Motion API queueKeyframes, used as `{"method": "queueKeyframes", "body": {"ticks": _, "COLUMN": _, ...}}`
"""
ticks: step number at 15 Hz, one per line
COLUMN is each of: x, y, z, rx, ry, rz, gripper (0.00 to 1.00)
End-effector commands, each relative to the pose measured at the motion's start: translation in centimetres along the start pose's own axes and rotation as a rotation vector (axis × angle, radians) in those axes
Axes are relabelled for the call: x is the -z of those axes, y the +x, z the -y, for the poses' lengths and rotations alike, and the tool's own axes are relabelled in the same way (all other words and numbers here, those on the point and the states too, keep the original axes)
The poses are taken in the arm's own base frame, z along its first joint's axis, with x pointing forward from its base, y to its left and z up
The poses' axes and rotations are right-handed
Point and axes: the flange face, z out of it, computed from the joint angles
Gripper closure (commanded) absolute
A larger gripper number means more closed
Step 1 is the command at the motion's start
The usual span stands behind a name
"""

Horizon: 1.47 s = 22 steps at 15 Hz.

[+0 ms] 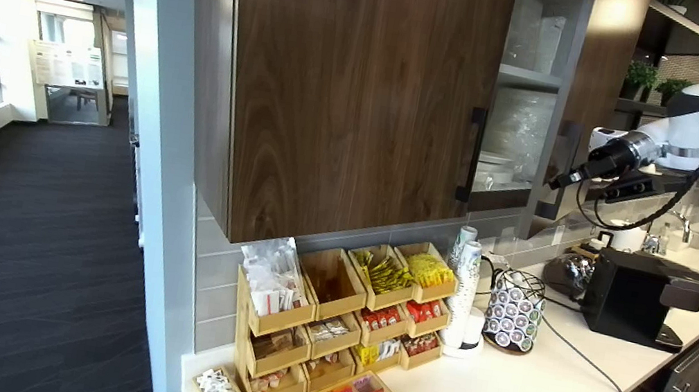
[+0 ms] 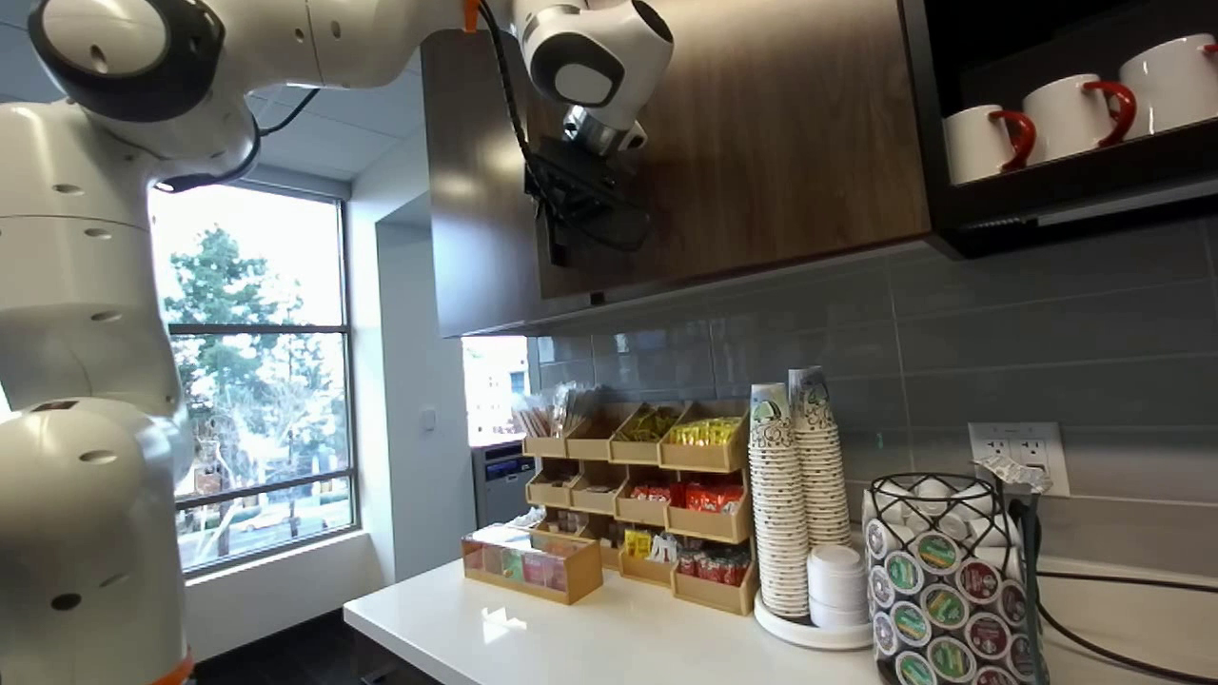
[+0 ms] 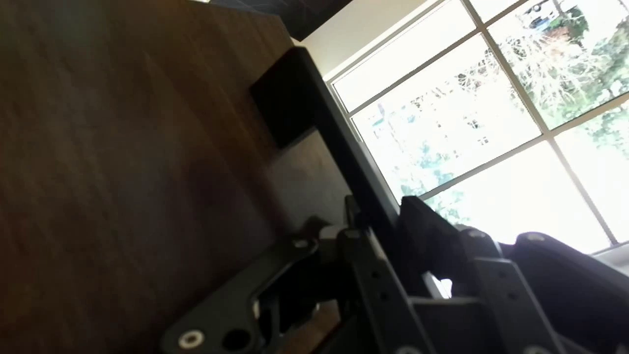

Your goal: Open the right door of the upper cabinet on the left.

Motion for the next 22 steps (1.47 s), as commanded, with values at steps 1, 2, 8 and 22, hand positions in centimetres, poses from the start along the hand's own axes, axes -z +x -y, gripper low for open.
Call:
{"method": "queueKeyframes", "body": {"ticks": 1, "x": 4.4, "y": -3.1, "z": 4.2, "rx": -0.036, "ry": -0.046, "rz": 0.009, "gripper": 0.94}}
{"method": "queueKeyframes", "body": {"ticks": 2, "x": 5.2, "y": -3.7, "z": 4.8, "rx": -0.041, "ry": -0.056, "rz": 0.01, "gripper": 0.94}}
{"method": "queueKeyframes", "body": {"ticks": 8, "x": 9.1, "y": -7.1, "z": 7.2, "rx": -0.071, "ry": -0.103, "rz": 0.007, "gripper": 0.94}}
{"method": "queueKeyframes", "body": {"ticks": 22, "x": 14.1, "y": -10.5, "z": 9.0, "rx": -0.098, "ry": -0.183, "rz": -0.047, "gripper": 0.94}}
